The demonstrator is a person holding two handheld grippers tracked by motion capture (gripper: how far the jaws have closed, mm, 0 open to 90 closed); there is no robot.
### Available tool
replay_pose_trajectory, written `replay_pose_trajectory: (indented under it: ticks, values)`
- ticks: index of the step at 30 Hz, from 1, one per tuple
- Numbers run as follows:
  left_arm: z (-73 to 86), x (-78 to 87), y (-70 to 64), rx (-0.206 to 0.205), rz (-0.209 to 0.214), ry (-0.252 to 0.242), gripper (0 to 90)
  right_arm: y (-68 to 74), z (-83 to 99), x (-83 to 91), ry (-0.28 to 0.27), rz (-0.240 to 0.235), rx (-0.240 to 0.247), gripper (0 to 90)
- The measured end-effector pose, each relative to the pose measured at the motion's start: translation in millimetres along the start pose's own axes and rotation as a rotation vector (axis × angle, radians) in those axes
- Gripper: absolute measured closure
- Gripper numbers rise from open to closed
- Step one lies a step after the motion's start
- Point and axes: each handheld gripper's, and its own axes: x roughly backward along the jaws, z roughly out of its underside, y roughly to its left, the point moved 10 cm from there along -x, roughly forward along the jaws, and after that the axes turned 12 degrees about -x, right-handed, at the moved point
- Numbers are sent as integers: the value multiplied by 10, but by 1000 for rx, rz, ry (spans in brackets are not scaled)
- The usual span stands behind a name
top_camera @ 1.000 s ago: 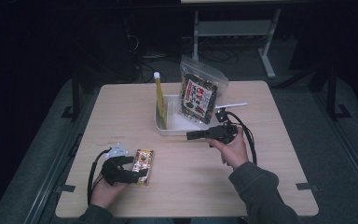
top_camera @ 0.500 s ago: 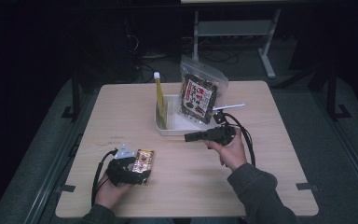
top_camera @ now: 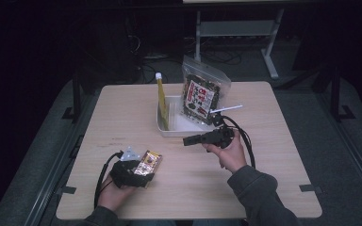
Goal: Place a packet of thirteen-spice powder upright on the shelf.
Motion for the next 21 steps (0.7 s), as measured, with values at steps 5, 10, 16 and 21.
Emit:
replay_pose_trajectory:
  ticks: [5,10,16,21]
  values:
    - [18,-19,-41,-19,22,13,293,-6,31,-52,21,2,4,493]
    - [12,2,-53,-51,18,32,312,-16,48,-101,35,7,11,497]
    - [-48,41,-96,-53,32,4,317,-6,56,-160,56,8,14,498]
    - [-114,87,-156,-63,43,-28,317,-13,74,-190,76,14,10,496]
